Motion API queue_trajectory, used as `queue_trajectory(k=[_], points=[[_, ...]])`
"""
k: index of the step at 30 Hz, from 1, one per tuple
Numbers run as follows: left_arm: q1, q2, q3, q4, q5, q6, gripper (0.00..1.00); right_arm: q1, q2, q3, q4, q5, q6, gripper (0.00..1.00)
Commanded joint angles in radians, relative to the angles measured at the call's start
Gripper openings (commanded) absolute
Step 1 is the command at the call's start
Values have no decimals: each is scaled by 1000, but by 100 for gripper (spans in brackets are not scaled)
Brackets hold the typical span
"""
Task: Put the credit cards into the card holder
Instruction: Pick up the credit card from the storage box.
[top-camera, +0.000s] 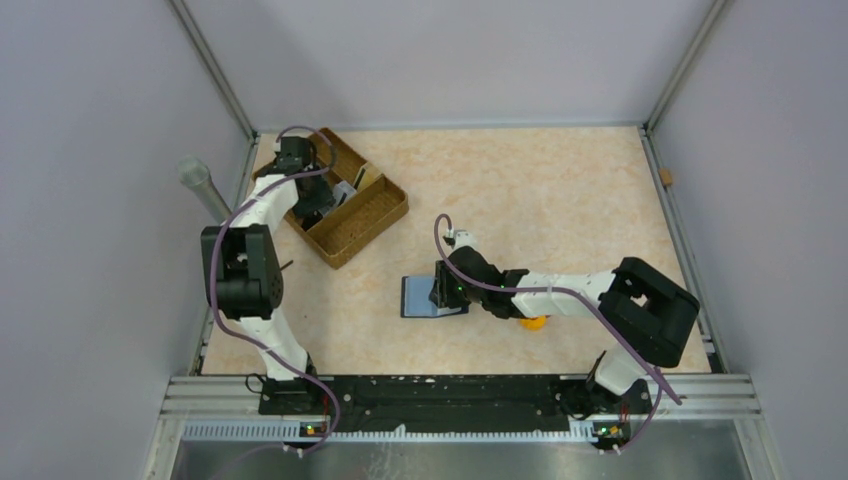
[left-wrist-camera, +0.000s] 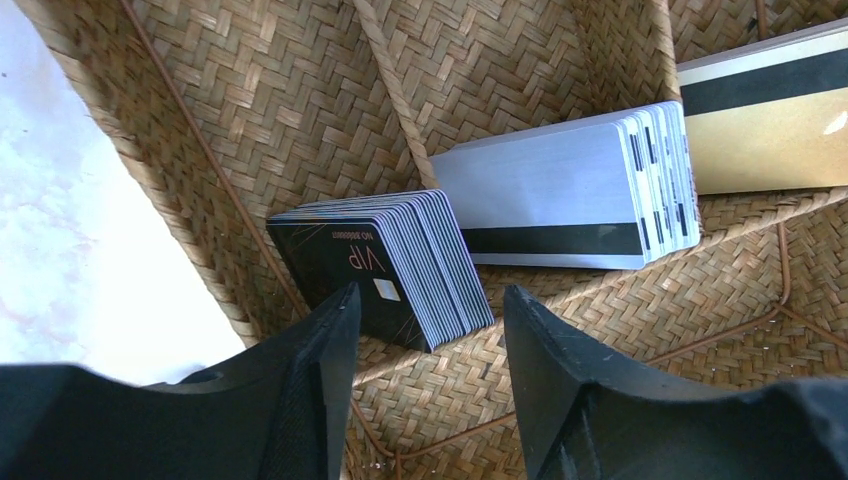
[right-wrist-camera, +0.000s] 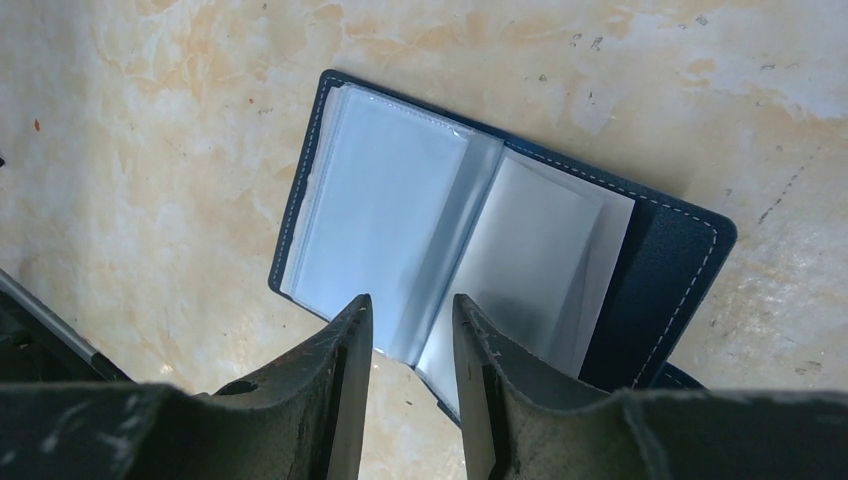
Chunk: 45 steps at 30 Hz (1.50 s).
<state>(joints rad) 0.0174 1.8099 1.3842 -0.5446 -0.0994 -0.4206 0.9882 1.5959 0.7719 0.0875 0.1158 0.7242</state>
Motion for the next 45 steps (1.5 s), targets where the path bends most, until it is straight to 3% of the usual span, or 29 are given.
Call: queue_trajectory(k=[1, 7, 19, 37, 45], points=[[7, 33, 15, 6, 13, -13, 60, 8, -45, 6, 12, 2, -17, 35], [6, 60, 31, -11, 15, -18, 63, 9, -45, 6, 13, 2, -16, 35], [6, 8, 4, 68, 141, 0, 56, 8, -42, 7, 14, -2, -16, 36], [6, -26, -12, 96, 147, 12, 56, 7, -40, 12, 10, -7, -17, 36], [6, -42, -19, 103, 138, 13, 52, 7, -40, 13, 11, -11, -17, 36]])
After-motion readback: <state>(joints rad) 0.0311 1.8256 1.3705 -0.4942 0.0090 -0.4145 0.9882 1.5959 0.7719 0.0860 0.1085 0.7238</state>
